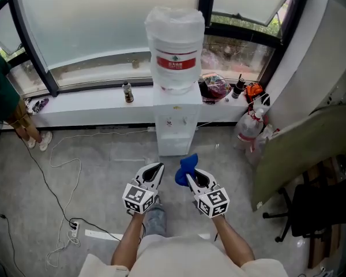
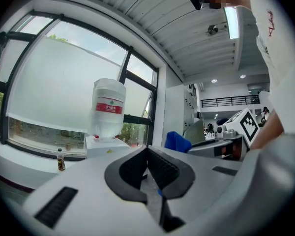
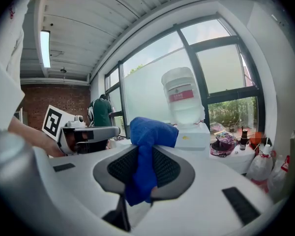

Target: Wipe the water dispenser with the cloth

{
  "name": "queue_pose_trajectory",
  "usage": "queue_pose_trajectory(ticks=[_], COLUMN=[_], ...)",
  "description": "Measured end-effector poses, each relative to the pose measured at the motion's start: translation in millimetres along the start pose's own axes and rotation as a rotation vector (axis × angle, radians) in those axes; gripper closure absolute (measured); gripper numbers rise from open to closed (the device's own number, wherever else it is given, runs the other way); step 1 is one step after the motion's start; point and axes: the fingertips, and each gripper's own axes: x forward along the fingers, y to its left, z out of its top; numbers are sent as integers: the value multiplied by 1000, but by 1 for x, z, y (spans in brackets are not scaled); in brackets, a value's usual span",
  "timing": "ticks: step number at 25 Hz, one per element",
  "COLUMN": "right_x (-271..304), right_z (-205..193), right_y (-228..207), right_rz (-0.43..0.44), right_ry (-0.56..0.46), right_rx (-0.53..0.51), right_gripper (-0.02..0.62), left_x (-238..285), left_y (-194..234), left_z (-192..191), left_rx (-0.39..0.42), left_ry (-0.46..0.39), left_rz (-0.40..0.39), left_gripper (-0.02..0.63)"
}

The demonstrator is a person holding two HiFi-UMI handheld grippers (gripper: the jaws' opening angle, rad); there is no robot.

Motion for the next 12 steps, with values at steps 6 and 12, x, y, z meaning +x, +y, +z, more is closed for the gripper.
queue_pose_trajectory(ticks=[6, 12], right_x=[73, 163], right_z=[17, 52], right_y=[-21, -43], right_rz=[-15, -19], right_ry=[34, 26], right_rx=[13, 10], right_gripper=[503, 503], left_x=[45, 84], left_y=[73, 151], left_z=[14, 38], left_rx=[-9, 3], left_ry=[25, 29], left_rz=[-20, -37], left_gripper=[595, 595])
